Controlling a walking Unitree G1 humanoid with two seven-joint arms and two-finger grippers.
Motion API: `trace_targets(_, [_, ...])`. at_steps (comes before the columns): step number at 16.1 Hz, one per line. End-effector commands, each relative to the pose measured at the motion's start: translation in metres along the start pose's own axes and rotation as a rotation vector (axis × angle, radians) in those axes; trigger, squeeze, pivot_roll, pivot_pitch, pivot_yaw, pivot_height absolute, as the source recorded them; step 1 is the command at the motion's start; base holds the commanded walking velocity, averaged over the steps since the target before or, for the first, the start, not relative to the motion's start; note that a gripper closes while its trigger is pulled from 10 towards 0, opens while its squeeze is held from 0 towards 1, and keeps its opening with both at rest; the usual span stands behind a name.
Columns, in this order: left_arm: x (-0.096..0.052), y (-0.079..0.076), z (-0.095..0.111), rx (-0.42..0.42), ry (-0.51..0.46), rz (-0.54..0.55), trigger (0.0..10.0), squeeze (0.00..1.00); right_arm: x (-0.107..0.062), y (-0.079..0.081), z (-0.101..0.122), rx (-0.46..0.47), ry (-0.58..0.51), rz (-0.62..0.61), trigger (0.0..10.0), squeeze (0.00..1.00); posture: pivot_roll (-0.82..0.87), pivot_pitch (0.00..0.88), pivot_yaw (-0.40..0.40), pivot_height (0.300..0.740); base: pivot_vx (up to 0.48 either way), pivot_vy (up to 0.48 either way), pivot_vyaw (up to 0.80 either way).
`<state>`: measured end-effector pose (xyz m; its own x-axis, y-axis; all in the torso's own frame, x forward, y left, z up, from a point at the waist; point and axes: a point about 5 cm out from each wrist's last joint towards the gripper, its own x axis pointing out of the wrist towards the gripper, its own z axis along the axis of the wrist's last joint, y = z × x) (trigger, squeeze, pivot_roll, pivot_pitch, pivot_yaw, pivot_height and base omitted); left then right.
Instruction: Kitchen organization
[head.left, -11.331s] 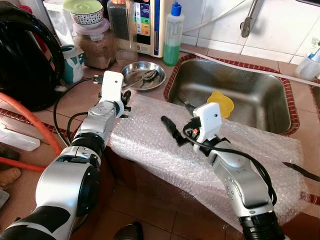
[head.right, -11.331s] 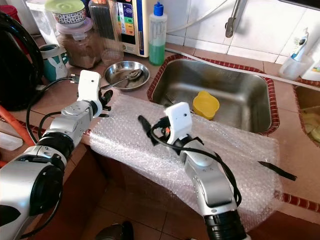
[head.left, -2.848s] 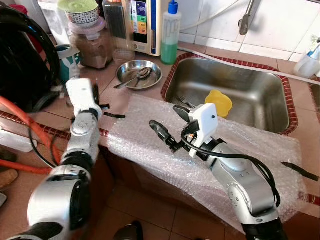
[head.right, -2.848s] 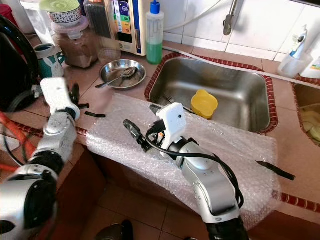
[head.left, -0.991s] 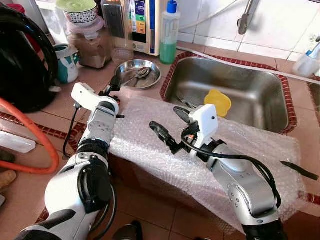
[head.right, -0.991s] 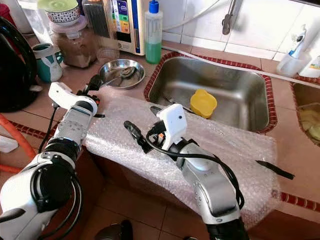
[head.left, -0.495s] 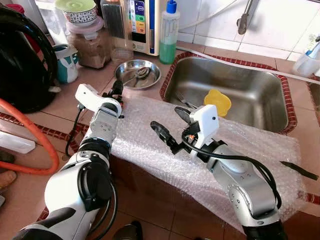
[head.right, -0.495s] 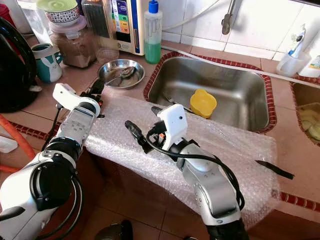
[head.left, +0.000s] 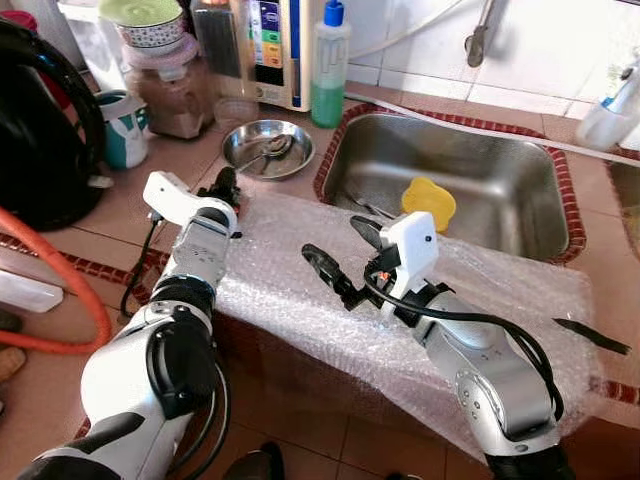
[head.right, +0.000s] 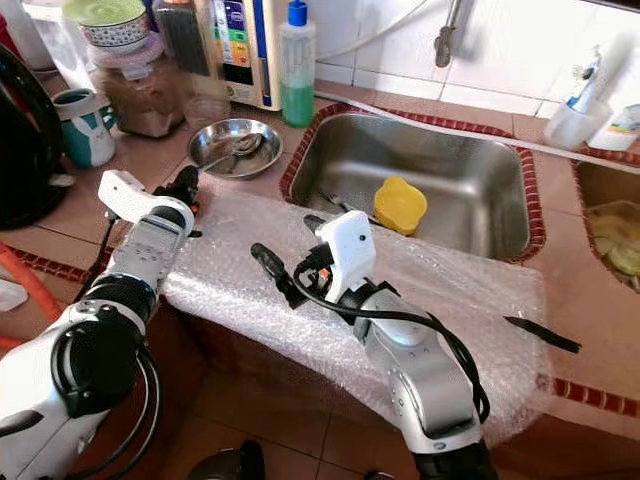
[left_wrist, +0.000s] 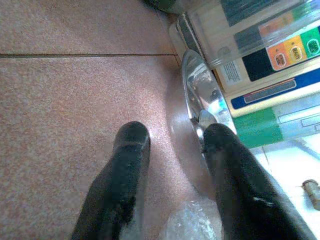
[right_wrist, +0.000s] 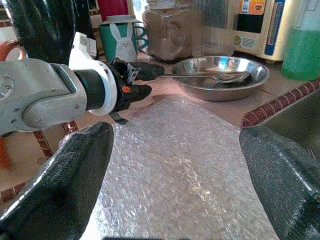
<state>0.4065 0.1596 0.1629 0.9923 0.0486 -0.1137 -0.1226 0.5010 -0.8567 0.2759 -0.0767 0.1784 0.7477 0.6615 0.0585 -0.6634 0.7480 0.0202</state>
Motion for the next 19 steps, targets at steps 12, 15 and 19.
trace_targets(12, [0.001,0.000,0.013,-0.072,-0.043,-0.019,0.0,0.00,-0.001,0.002,0.004,-0.009,-0.010,0.009,10.0,0.00,-0.07,0.128,0.022,0.740,0.000,0.000,0.00])
trace_targets(15, [0.001,0.000,0.018,-0.080,-0.060,-0.018,0.0,0.00,-0.001,0.002,0.004,-0.010,-0.010,0.009,10.0,0.00,-0.07,0.128,0.020,0.740,0.000,0.000,0.00])
trace_targets(19, [0.003,-0.008,0.035,-0.096,-0.113,-0.031,0.0,0.00,-0.001,0.001,0.004,-0.009,-0.008,0.010,10.0,0.00,-0.07,0.129,0.019,0.740,0.000,0.000,0.00])
